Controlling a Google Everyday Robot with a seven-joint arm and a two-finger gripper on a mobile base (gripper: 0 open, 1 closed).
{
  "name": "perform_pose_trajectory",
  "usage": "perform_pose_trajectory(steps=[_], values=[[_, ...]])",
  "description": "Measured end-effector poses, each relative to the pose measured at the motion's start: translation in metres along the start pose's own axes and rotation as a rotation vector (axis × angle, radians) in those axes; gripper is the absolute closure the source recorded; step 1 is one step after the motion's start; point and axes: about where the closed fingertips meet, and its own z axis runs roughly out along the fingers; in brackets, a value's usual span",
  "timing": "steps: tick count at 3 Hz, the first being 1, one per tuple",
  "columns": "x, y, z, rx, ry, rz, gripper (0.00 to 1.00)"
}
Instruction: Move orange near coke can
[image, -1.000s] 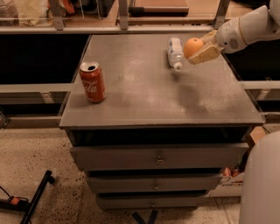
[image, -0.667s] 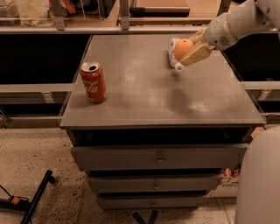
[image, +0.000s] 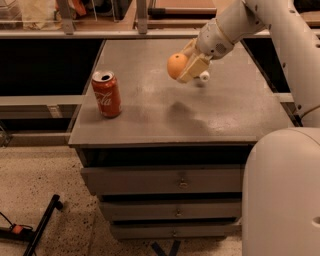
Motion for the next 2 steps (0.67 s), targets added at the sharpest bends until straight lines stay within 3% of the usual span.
perform_pose_trajectory(steps=[1,2], values=[[0.0,0.0,0.0,0.0,0.0,0.0,1.0],[-0.006,0.01,0.025,-0.049,-0.075,-0.007,1.0]])
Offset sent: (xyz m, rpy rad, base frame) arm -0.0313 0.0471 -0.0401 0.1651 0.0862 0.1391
